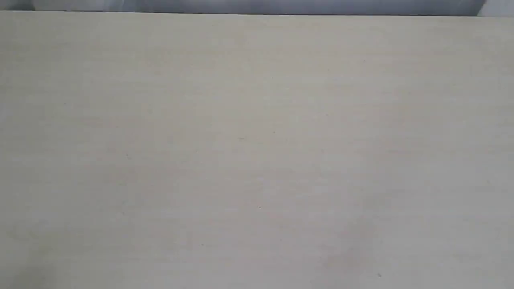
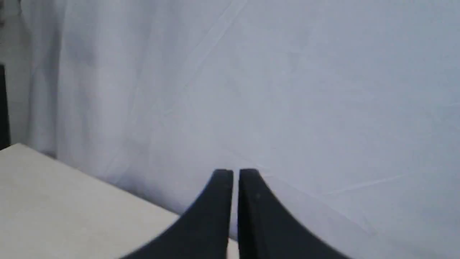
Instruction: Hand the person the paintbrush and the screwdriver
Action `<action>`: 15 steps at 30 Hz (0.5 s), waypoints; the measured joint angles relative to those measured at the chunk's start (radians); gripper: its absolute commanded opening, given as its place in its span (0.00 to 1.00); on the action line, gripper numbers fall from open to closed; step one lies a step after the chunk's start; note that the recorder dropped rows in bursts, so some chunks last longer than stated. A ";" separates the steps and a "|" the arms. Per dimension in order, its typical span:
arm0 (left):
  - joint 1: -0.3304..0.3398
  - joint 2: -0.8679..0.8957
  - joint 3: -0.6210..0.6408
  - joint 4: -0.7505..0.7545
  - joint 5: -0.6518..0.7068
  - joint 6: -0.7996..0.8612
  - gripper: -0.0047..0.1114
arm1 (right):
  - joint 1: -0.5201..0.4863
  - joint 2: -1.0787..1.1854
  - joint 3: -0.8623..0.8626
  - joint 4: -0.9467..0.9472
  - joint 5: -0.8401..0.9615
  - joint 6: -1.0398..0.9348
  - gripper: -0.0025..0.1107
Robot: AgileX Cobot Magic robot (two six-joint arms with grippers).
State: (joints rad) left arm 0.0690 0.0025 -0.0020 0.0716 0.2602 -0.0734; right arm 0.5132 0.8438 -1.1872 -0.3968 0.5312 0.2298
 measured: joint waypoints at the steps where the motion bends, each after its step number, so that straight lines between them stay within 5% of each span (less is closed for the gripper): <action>1: 0.000 0.000 0.000 0.000 0.000 0.000 0.04 | -0.032 -0.048 0.066 0.000 -0.036 0.002 0.06; 15: 0.000 0.000 0.000 0.000 0.000 0.000 0.04 | -0.568 -0.364 0.866 0.127 -0.672 0.017 0.06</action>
State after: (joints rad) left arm 0.0690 0.0025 -0.0020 0.0716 0.2602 -0.0734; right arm -0.0544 0.4799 -0.3212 -0.2701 -0.1412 0.2468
